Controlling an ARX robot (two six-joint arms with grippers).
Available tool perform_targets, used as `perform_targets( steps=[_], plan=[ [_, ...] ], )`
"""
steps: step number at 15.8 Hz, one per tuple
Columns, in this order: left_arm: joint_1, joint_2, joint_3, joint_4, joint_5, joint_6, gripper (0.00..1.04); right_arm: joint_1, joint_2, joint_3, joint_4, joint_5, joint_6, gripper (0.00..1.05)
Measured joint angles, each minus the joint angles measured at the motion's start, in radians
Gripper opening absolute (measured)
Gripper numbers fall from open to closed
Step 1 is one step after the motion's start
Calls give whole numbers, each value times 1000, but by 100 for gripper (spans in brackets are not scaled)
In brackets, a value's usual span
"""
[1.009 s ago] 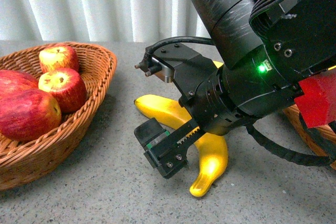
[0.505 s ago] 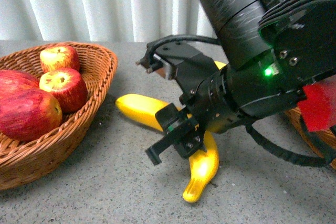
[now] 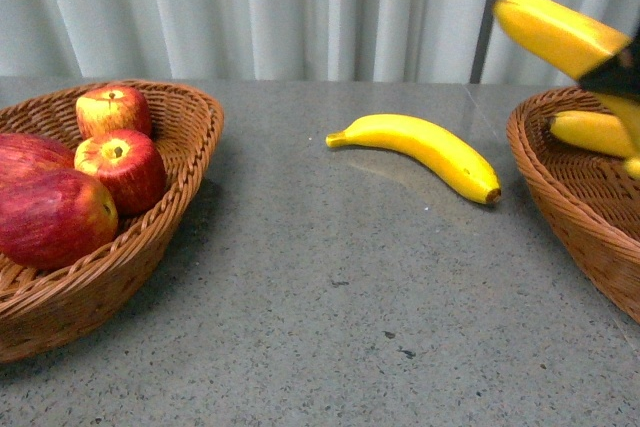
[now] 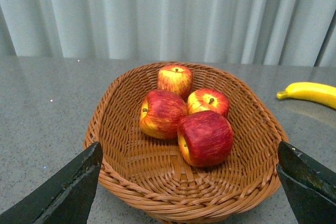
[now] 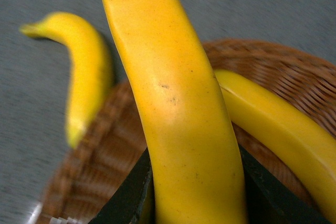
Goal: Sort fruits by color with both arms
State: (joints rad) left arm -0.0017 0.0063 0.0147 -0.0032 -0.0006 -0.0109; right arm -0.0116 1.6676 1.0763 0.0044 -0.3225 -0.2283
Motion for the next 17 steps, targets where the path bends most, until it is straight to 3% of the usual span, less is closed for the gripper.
perform_targets(
  steps=[3, 5, 8, 10, 11, 17],
  plan=[
    [0, 0, 0, 0, 0, 0, 98, -185, 34, -53, -7, 3, -99, 35],
    [0, 0, 0, 0, 0, 0, 98, -240, 47, -74, -39, -7, -153, 36],
    [0, 0, 0, 0, 0, 0, 98, -227, 8, -81, -66, -18, -192, 71],
    [0, 0, 0, 0, 0, 0, 98, -171, -21, -32, -69, -18, -177, 95],
    [0, 0, 0, 0, 0, 0, 98, -129, -21, 10, -57, -18, -153, 100],
    [0, 0, 0, 0, 0, 0, 98, 234, 180, 302, -53, 29, -15, 98]
  ],
)
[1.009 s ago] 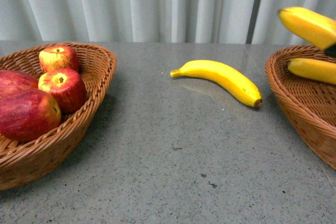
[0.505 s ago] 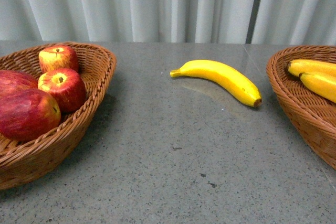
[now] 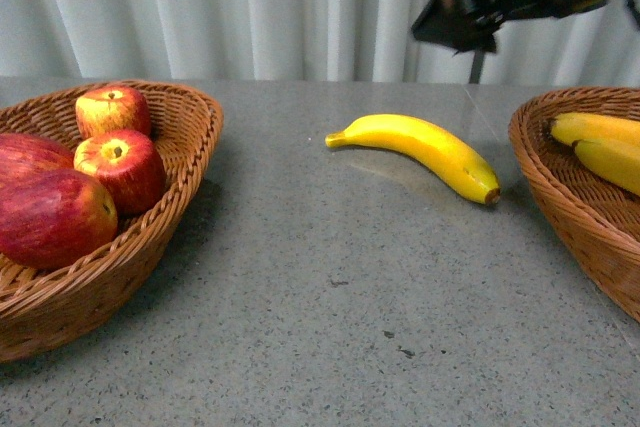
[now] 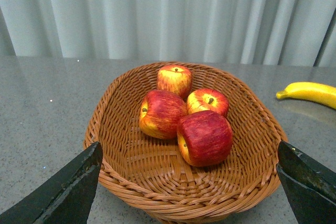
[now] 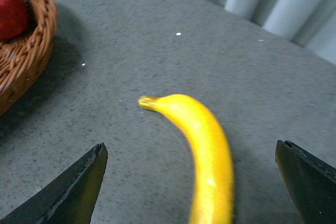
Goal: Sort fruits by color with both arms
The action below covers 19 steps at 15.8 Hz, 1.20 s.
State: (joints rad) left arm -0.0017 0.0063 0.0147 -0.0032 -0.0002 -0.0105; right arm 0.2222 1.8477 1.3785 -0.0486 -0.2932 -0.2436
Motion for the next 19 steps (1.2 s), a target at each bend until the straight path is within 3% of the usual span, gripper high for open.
perform_targets(
  steps=[3, 11, 14, 16, 19],
  plan=[
    [0, 0, 0, 0, 0, 0, 98, 72, 146, 119, -48, 17, -1, 98],
    [0, 0, 0, 0, 0, 0, 98, 49, 413, 446, -348, 139, -106, 98],
    [0, 0, 0, 0, 0, 0, 98, 72, 466, 468, -369, 198, -136, 98],
    [0, 0, 0, 0, 0, 0, 98, 77, 470, 468, -365, 202, -138, 89],
    [0, 0, 0, 0, 0, 0, 98, 79, 470, 468, -352, 195, -138, 58]
  ],
)
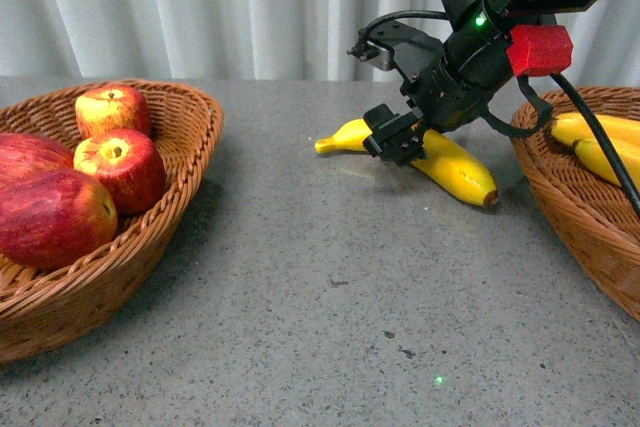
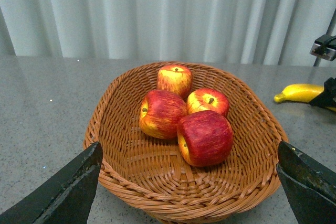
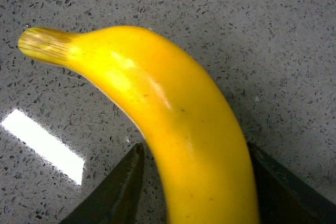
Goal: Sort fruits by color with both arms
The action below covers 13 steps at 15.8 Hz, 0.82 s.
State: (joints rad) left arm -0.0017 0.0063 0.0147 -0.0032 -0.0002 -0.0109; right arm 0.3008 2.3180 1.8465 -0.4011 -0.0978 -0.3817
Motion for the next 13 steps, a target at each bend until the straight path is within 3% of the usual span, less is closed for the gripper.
perform_targets(
  steps=[2, 5, 6, 9, 13],
  plan=[
    [0, 0, 0, 0, 0, 0, 98, -7, 0, -1, 12, -8, 4, 42],
    [0, 0, 0, 0, 0, 0, 98, -21, -8, -13, 45, -40, 23, 37],
    [0, 0, 0, 0, 0, 0, 98, -79, -117, -116, 125, -163, 109, 36],
    [0, 0, 0, 0, 0, 0, 98, -190, -354, -323, 246, -330, 200, 36],
    [0, 0, 0, 0, 0, 0, 98, -425, -605, -605, 259, -418, 134, 36]
  ],
)
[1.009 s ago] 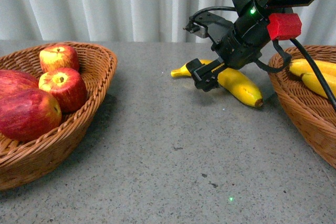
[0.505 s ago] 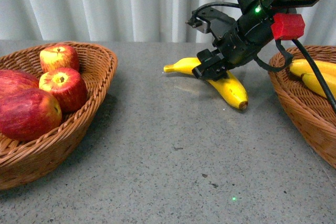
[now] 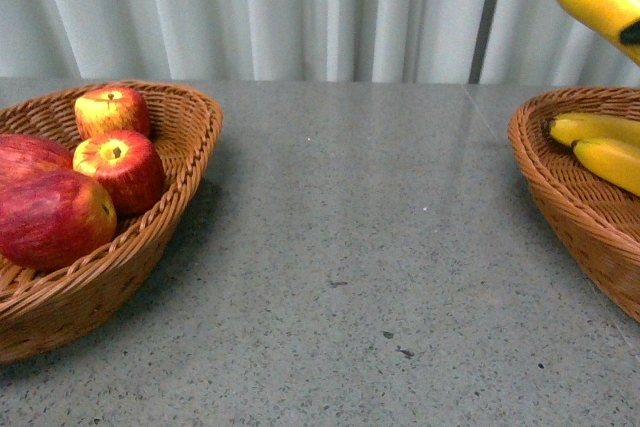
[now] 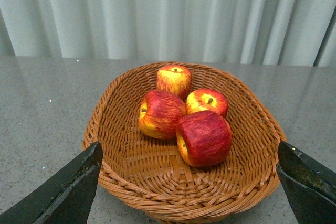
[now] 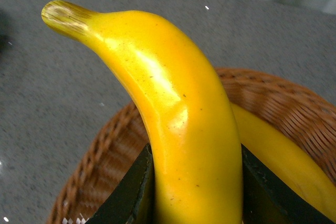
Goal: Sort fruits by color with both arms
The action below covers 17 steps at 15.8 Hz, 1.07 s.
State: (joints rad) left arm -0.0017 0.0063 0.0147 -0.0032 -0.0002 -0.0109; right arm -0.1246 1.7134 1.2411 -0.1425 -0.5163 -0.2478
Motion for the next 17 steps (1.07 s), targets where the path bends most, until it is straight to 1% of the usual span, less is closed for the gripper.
perform_targets(
  steps=[3, 5, 6, 8, 10, 11, 12, 14, 17],
  plan=[
    [0, 0, 0, 0, 0, 0, 98, -102, -61, -114, -23, 6, -128, 36],
    [0, 0, 0, 0, 0, 0, 98, -120, -68, -182, -27, 13, -187, 36],
    [0, 0, 0, 0, 0, 0, 98, -119, -71, -208, -30, 10, -200, 44],
    [0, 0, 0, 0, 0, 0, 98, -121, -100, -224, -16, -5, -202, 66],
    [0, 0, 0, 0, 0, 0, 98, -126, -175, -224, -14, -62, -196, 90],
    [0, 0, 0, 0, 0, 0, 98, -126, -214, -233, -6, -103, -185, 100],
    [0, 0, 0, 0, 0, 0, 98, -127, -266, -258, 12, -144, -166, 97],
    [0, 0, 0, 0, 0, 0, 98, -142, -383, -330, 47, -224, -108, 98],
    [0, 0, 0, 0, 0, 0, 98, -194, -604, -453, 83, -336, -11, 98]
  ],
)
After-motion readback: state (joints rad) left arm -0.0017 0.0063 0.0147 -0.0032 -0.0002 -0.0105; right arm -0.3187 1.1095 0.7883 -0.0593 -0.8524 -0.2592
